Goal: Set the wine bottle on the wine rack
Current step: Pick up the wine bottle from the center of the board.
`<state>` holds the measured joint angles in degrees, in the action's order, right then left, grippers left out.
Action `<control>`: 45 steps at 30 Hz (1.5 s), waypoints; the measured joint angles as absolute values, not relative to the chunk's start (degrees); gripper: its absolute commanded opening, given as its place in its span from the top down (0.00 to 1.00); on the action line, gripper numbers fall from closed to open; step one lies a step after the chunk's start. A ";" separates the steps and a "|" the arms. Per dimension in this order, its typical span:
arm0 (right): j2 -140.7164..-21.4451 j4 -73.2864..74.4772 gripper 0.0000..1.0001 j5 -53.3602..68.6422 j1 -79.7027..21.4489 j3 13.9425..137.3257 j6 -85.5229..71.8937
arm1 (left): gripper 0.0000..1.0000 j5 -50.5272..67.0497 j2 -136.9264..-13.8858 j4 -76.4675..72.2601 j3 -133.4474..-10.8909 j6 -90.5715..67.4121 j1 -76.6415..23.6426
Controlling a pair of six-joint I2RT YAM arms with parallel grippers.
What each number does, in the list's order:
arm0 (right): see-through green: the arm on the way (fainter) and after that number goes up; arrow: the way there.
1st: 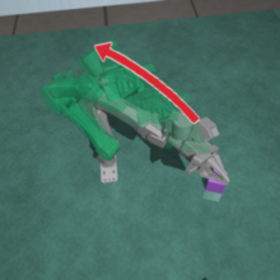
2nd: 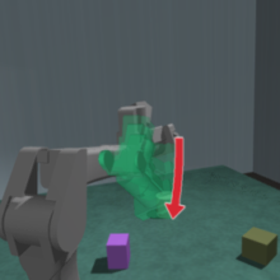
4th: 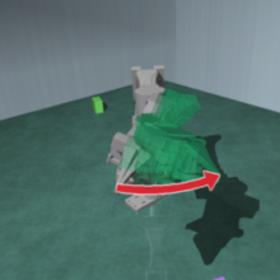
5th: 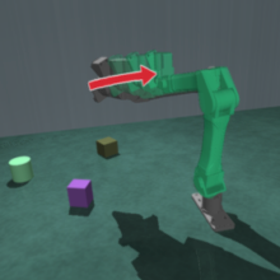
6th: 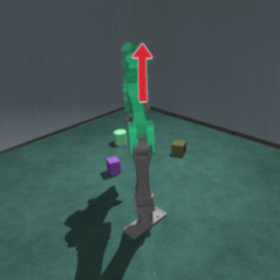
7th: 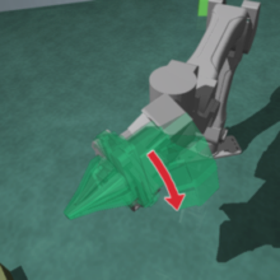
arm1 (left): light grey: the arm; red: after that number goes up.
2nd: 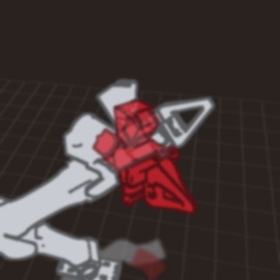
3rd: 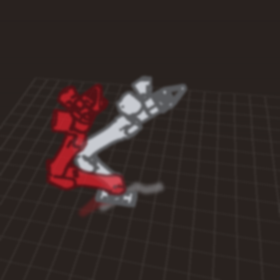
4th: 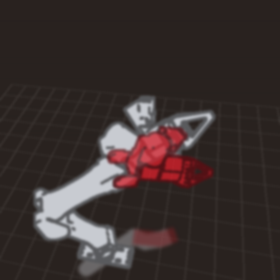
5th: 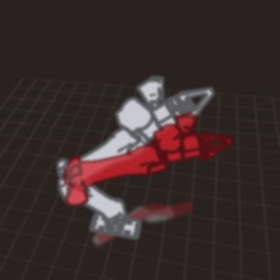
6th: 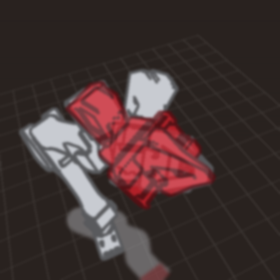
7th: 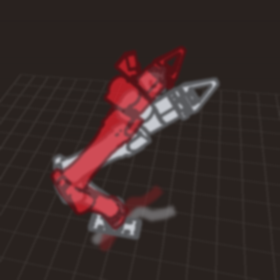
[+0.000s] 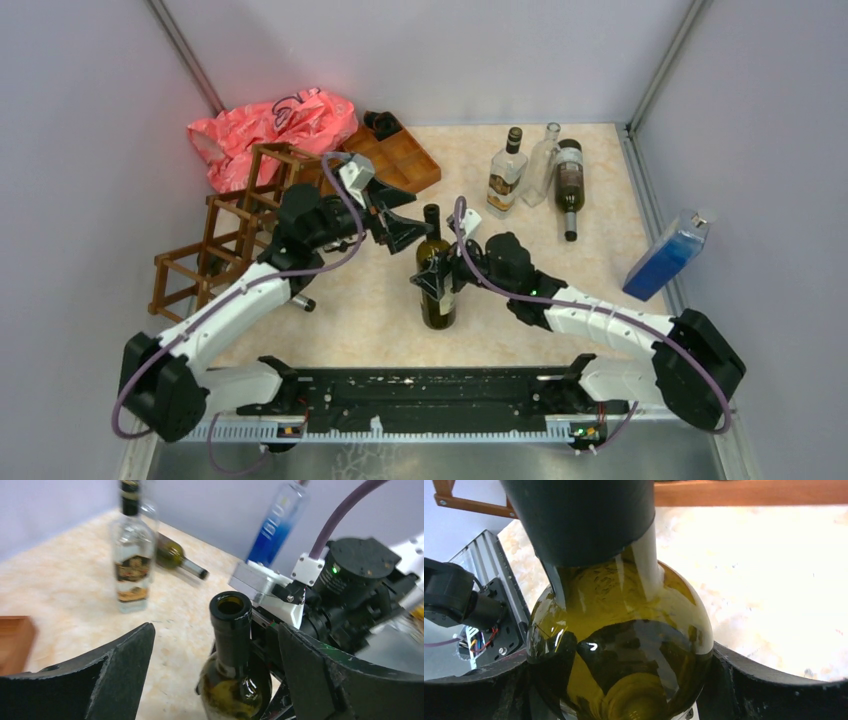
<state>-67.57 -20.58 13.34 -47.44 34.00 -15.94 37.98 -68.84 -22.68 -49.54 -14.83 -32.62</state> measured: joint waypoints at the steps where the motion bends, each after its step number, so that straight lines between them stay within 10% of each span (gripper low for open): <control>1: -66.83 -20.18 1.00 12.64 -47.37 33.28 -16.64 | 0.01 35.92 -67.37 -22.92 -48.95 -14.96 -32.62; 16: -58.43 -17.28 1.00 -1.63 -38.28 27.16 -44.80 | 0.01 34.65 -47.94 -25.80 -27.75 -15.09 -32.64; 36: -57.67 -8.29 1.00 -8.56 -38.33 29.74 -69.34 | 0.02 34.89 -78.28 -14.52 -44.99 -12.91 -42.37; 41: -57.65 -7.22 1.00 -8.14 -38.33 29.74 -70.08 | 0.26 33.69 -83.81 -8.60 -49.45 -7.16 -44.80; 45: -57.47 -6.39 1.00 -8.10 -38.33 29.71 -70.11 | 0.14 33.93 -85.19 -5.15 -51.68 -5.26 -45.25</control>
